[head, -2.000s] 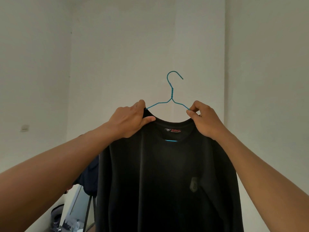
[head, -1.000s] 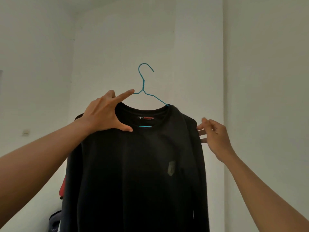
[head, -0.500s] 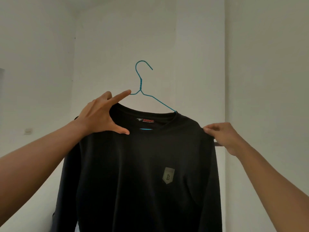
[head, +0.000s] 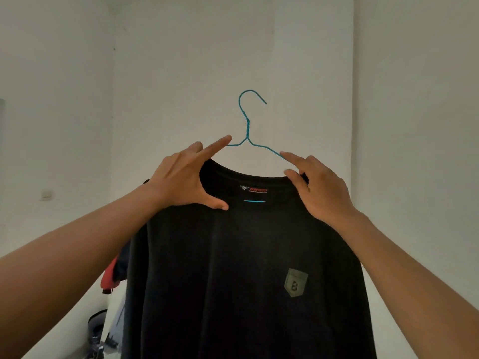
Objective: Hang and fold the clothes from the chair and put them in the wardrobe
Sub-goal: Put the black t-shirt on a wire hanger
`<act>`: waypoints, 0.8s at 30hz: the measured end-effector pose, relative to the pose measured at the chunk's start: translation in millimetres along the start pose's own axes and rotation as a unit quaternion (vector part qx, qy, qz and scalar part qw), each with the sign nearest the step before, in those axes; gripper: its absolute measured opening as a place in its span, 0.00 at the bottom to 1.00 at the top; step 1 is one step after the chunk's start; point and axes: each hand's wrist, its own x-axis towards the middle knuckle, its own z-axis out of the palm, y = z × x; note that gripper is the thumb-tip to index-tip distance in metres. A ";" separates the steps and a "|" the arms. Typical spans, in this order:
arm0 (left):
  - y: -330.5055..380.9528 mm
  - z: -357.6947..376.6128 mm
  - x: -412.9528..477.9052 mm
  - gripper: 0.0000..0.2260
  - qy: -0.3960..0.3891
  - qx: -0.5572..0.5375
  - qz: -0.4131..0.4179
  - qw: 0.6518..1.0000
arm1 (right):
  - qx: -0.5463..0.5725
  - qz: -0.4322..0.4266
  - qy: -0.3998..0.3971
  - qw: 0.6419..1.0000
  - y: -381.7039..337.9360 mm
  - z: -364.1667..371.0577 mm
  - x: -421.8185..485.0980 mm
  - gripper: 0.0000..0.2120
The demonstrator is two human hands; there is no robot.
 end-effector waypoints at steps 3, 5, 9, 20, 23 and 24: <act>0.5 6.8 -14.4 0.64 -0.042 0.015 -0.004 0.999 | 0.071 0.064 0.055 0.994 8.7 -0.7 -5.9 0.16; 0.1 9.0 -26.4 0.65 -0.076 0.015 -0.013 0.997 | 0.099 0.112 0.039 0.988 11.6 -6.4 -9.6 0.15; 7.3 1.9 -43.3 0.65 -0.096 0.035 -0.007 0.995 | 0.086 0.141 0.030 0.986 -5.0 -28.2 -22.2 0.15; 52.1 -78.9 -80.4 0.52 0.022 0.014 0.053 0.998 | -0.008 0.181 0.006 0.983 -110.6 -135.2 -71.1 0.17; 62.7 -106.6 -104.1 0.51 0.031 -0.002 0.067 0.997 | -0.103 0.163 -0.078 0.978 -160.7 -178.4 -101.3 0.38; 66.4 -115.7 -111.6 0.51 0.030 -0.010 0.075 0.997 | -0.142 0.157 -0.101 0.972 -177.8 -192.1 -109.1 0.46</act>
